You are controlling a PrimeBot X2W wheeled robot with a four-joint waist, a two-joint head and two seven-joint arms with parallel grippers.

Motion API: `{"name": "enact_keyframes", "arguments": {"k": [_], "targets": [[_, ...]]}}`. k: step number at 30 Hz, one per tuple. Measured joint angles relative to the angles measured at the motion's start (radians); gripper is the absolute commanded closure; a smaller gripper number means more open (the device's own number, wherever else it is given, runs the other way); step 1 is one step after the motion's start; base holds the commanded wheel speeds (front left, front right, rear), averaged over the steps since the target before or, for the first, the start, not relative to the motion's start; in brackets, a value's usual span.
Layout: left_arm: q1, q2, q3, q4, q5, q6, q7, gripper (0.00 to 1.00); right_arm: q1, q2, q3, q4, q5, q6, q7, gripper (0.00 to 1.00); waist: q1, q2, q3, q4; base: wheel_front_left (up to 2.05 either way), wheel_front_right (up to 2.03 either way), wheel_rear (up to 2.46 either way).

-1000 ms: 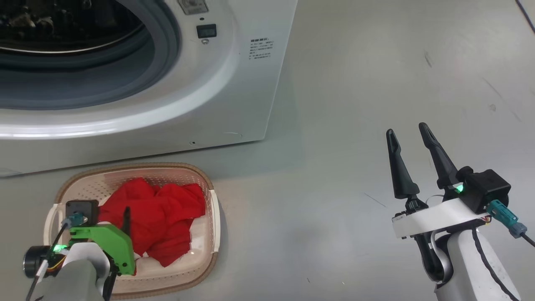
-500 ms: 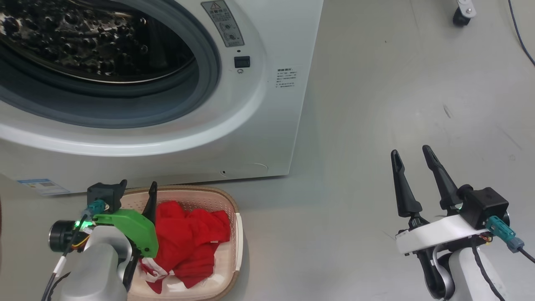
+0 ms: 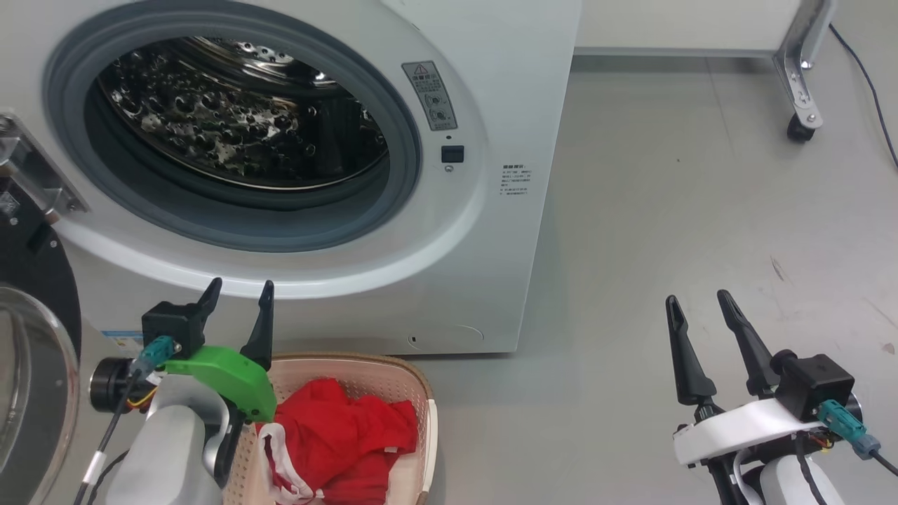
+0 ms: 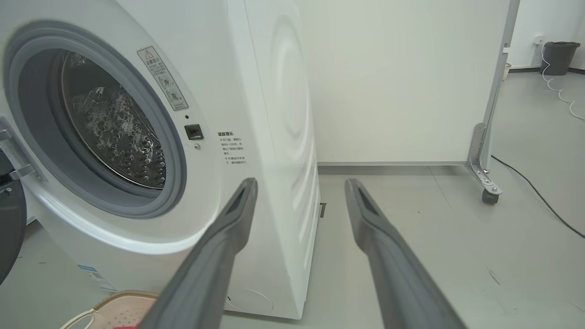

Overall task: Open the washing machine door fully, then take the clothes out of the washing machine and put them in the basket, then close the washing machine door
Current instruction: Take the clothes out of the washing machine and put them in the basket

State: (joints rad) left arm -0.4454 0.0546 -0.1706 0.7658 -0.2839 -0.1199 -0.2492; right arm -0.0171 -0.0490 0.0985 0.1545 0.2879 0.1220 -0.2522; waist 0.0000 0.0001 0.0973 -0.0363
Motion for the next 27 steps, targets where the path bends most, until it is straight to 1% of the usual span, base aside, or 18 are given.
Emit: {"name": "enact_keyframes", "arguments": {"k": [9, 18, 27], "targets": [[0.110, -0.001, 0.035, -0.143, -0.008, 0.000, 0.000, 0.00, 0.046, -0.004, -0.007, -0.003, 0.000, 0.000, 0.000, 0.00, 0.0000, 0.0000, -0.064, 0.027, 0.00, 0.00, 0.00], [0.219, -0.002, 0.048, -0.293, -0.005, 0.000, 0.000, 0.00, 0.073, -0.004, -0.012, -0.019, 0.000, 0.000, 0.000, 0.00, 0.0000, 0.0000, -0.093, 0.037, 0.00, 0.00, 0.00], [0.294, -0.003, 0.045, -0.341, -0.001, 0.000, -0.002, 0.00, 0.089, -0.004, -0.020, -0.035, 0.000, 0.000, 0.000, 0.00, 0.0000, 0.0000, -0.095, 0.035, 0.00, 0.00, 0.00]]}}
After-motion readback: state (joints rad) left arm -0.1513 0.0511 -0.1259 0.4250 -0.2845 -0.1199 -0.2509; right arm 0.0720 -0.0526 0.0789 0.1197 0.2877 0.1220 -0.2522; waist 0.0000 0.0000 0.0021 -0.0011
